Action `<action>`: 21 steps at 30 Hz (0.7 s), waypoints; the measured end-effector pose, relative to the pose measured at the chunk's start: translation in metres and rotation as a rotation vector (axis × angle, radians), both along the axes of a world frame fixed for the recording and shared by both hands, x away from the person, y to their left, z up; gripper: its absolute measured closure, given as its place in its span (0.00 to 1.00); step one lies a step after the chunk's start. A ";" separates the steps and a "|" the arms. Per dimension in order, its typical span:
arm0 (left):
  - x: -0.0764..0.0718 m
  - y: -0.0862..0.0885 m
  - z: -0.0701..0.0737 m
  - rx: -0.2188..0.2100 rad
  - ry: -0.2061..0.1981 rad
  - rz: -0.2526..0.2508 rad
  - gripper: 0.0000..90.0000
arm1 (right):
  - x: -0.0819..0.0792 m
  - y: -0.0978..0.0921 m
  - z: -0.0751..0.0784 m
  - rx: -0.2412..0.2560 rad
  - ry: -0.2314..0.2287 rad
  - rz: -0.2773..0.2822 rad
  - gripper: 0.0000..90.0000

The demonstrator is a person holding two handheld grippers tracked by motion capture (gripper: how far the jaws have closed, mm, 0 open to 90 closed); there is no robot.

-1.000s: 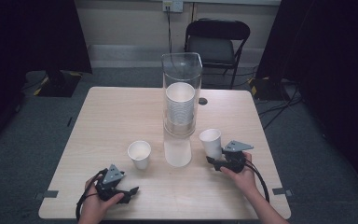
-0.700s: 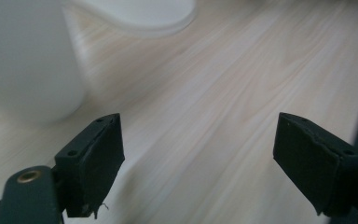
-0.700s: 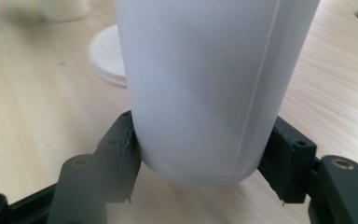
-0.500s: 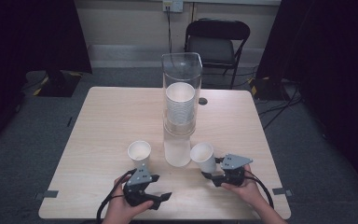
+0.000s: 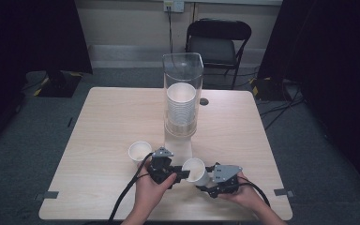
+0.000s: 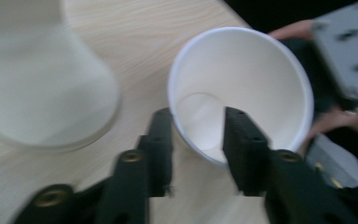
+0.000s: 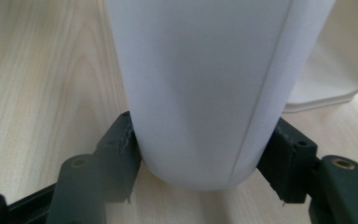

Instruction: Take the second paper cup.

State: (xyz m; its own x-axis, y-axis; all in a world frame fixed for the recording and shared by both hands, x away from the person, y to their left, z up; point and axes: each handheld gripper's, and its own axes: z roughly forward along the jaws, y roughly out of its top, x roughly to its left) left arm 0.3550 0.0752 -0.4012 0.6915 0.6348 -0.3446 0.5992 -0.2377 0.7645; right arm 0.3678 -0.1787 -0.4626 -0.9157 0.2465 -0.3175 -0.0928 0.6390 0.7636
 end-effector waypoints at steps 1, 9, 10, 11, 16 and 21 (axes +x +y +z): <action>0.001 -0.001 0.001 0.009 0.007 0.014 0.84 | 0.000 0.001 -0.001 -0.012 -0.005 -0.009 0.39; 0.012 -0.015 0.002 0.076 0.061 0.037 0.97 | 0.008 -0.013 0.001 -0.004 0.092 -0.136 0.23; 0.013 -0.017 0.002 0.068 0.063 0.030 0.97 | 0.009 -0.014 0.001 -0.001 0.099 -0.137 0.25; 0.013 -0.018 0.002 0.065 0.064 0.030 0.97 | 0.009 -0.016 0.001 0.002 0.102 -0.133 0.24; 0.014 -0.026 0.006 0.046 0.069 0.002 0.96 | 0.009 -0.020 0.002 -0.001 0.118 -0.126 0.24; 0.018 -0.034 0.007 0.032 0.076 -0.002 0.91 | 0.012 -0.022 0.002 0.001 0.138 -0.137 0.24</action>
